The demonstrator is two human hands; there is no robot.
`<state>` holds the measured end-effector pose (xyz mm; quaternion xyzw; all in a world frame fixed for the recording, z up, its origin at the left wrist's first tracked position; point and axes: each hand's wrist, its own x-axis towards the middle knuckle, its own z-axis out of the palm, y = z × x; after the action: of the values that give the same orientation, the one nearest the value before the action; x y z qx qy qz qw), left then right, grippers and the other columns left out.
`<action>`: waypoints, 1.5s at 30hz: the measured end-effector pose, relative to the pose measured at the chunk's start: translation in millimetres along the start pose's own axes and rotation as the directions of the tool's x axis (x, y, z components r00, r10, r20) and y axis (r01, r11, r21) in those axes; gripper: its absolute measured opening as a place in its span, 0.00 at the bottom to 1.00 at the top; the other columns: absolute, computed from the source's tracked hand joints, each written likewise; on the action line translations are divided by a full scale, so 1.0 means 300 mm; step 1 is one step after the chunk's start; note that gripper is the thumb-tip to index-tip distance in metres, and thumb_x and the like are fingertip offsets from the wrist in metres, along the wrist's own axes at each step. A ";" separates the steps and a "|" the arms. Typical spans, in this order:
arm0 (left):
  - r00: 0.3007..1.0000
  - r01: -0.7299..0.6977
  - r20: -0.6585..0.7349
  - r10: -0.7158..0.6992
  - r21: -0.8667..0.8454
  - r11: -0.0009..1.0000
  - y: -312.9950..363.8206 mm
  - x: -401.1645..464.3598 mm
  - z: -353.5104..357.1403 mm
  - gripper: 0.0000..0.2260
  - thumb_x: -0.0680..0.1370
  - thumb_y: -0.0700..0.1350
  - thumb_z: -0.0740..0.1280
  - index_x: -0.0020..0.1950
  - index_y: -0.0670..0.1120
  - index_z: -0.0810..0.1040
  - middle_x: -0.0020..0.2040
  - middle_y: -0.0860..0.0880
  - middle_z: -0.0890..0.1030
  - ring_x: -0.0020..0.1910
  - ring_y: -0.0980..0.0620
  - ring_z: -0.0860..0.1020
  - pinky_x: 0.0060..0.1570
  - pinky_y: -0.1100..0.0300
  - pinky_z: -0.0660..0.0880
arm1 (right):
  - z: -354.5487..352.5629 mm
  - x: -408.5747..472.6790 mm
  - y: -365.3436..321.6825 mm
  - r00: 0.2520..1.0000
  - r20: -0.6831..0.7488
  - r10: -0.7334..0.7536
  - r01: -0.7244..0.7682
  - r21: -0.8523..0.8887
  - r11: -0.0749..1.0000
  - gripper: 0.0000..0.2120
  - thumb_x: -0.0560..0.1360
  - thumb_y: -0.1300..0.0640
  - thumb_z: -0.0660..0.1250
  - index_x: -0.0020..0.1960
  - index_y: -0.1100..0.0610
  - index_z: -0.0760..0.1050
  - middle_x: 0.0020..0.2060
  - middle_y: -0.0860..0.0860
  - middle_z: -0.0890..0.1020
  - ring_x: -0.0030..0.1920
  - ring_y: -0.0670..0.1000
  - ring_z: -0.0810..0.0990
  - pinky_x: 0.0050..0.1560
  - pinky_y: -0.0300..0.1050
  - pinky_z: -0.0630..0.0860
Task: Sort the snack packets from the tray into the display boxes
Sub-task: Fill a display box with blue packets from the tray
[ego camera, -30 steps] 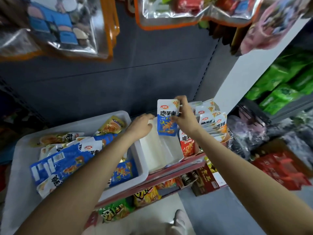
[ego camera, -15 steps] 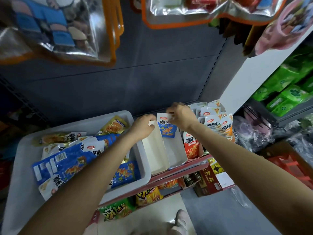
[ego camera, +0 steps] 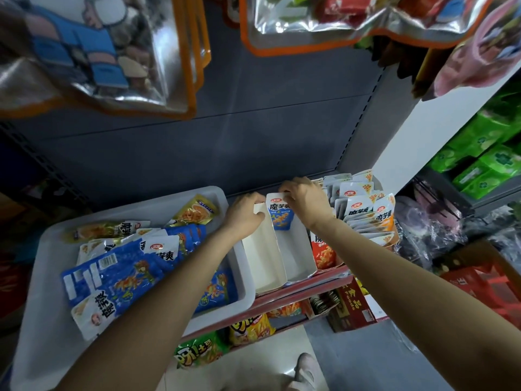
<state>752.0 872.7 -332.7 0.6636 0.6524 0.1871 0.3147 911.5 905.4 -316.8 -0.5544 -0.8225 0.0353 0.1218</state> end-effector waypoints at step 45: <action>0.944 0.061 -0.267 -0.195 -0.438 0.897 -0.401 -0.401 -0.198 0.15 0.77 0.42 0.67 0.63 0.44 0.73 0.52 0.50 0.80 0.49 0.56 0.77 0.48 0.70 0.72 | 0.109 -0.167 -0.529 0.952 0.285 0.106 -0.286 0.716 0.638 0.17 0.74 0.66 0.68 0.60 0.56 0.70 0.45 0.50 0.80 0.43 0.49 0.80 0.40 0.39 0.79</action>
<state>613.4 758.6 -349.3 0.4974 0.6794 0.4029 0.3588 778.2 801.1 -325.9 -0.5339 -0.6771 0.4438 0.2441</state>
